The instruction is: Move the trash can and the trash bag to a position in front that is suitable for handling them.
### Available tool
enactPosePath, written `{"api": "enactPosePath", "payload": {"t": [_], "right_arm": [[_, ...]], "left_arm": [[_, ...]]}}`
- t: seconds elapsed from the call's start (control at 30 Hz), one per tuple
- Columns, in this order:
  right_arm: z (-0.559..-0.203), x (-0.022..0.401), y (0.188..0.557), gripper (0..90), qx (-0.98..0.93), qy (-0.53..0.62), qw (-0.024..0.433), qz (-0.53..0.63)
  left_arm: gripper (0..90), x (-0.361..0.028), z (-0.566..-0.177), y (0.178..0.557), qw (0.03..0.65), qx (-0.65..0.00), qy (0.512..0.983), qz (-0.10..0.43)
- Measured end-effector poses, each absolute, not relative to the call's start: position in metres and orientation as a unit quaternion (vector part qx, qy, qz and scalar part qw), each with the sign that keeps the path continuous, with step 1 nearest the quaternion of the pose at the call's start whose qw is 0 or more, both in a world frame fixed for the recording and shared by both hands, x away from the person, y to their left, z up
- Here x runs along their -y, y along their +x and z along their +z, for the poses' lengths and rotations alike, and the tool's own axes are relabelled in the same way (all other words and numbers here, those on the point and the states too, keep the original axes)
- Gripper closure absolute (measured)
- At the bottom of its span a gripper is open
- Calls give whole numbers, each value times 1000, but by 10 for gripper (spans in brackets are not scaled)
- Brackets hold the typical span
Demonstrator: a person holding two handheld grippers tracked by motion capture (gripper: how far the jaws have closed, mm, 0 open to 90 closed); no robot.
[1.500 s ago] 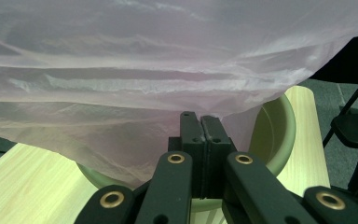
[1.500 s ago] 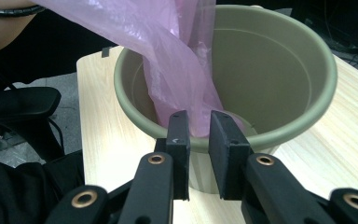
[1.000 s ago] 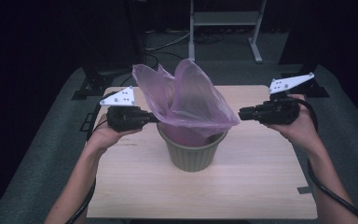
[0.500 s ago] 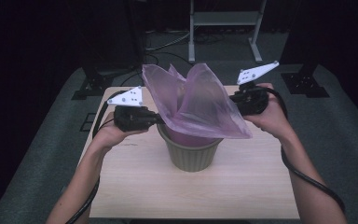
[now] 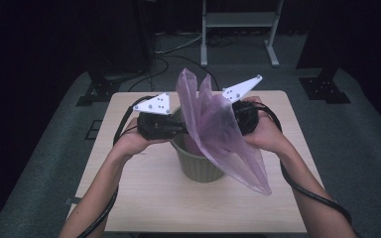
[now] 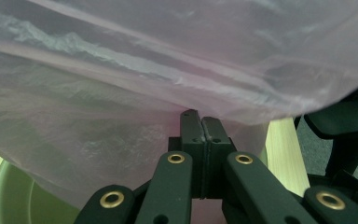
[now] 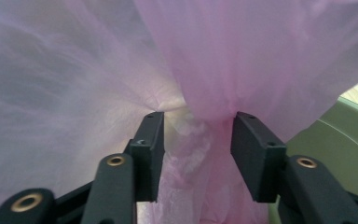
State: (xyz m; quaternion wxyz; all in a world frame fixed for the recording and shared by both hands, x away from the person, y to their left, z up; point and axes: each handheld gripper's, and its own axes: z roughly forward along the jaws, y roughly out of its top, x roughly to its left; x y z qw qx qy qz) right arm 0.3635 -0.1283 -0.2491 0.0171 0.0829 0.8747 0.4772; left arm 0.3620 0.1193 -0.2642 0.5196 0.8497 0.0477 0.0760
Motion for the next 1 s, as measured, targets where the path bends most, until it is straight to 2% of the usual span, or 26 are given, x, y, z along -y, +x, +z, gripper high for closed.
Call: {"api": "enactPosePath", "payload": {"t": [0.07, 0.2, 0.3, 0.43, 0.63, 1.0], "right_arm": [[-249, 126, 363, 596, -875, 83, 17, 477], [-251, 126, 362, 724, -876, 97, 25, 471], [-253, 129, 362, 763, -878, 107, 27, 467], [-252, 135, 362, 876, -877, 114, 29, 466], [-249, 145, 361, 891, -874, 130, 40, 467], [-245, 189, 362, 893, -855, 189, 60, 480]], "left_arm": [[900, -117, -264, 362, 519, -44, 850, 75], [900, -113, -266, 361, 514, -40, 854, 73], [900, -112, -266, 361, 513, -42, 854, 74], [900, -114, -264, 361, 509, -47, 856, 79], [900, -120, -261, 361, 511, -58, 853, 89], [900, -147, -256, 360, 517, -84, 845, 105]]}}
